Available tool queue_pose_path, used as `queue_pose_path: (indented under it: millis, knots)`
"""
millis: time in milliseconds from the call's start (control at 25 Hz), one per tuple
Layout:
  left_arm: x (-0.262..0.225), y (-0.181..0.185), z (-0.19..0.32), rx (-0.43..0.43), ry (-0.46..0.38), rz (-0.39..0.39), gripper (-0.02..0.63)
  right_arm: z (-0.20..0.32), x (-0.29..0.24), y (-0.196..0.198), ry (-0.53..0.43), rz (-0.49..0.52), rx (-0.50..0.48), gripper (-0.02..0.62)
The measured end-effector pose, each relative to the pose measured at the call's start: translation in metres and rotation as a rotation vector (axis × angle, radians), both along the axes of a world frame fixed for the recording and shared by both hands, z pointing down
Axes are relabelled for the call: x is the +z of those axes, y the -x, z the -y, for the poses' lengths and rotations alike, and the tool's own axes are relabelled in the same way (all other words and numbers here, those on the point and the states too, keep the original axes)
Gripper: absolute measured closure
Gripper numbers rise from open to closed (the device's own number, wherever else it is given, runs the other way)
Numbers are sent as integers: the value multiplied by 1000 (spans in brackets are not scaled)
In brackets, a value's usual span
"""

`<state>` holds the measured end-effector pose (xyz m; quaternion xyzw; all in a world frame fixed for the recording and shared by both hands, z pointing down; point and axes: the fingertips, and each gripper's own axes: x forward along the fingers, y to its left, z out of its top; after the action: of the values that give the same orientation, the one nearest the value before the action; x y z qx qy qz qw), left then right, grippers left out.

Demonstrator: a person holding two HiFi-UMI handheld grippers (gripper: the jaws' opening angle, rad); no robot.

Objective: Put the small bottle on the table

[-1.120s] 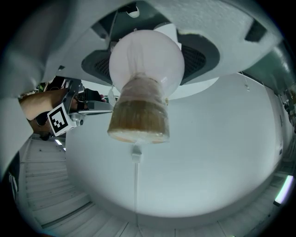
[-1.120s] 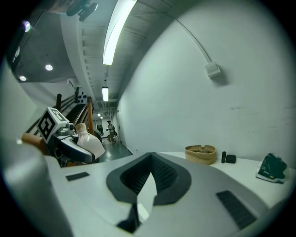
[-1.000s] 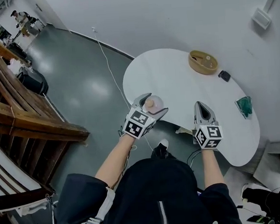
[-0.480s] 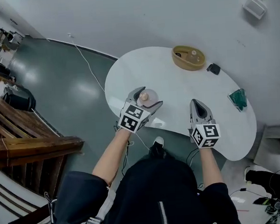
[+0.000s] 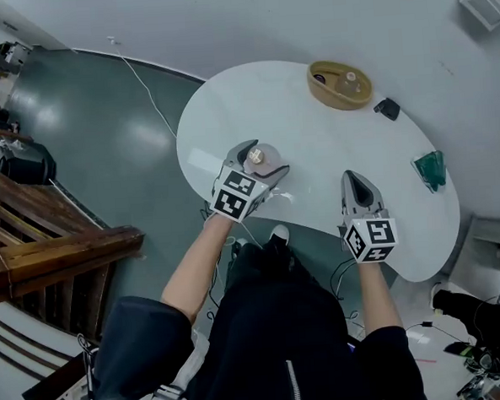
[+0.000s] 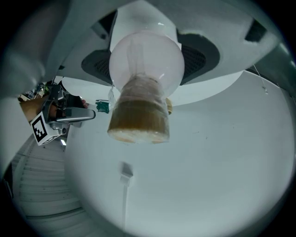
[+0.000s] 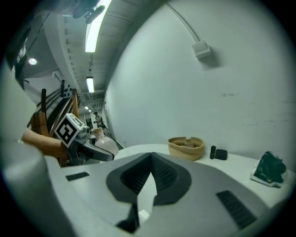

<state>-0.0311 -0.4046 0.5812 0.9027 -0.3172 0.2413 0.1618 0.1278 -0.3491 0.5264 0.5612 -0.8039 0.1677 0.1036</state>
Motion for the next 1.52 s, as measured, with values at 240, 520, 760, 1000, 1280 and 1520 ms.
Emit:
queue_pose_path:
  millis: [240,520,760,1000,1280,1520]
  knots:
    - [3,-3,11,16,-1,-1,199,0,0,-3,0,-1,28,595]
    - [23,-3,17,51,14,18,199,-8,12,-6,31,-7,80,595]
    - [68,10,9,43,23,50,199,-21,31,0,77,-12,110,595]
    - [115,18,-9,44,49,99,199,-34,45,0,114,-24,134,595]
    - [153,14,-40,72,81,134,199,-49,53,1,140,-32,167,595]
    - [178,11,-61,73,121,165,199,-59,55,-5,149,-38,186,595]
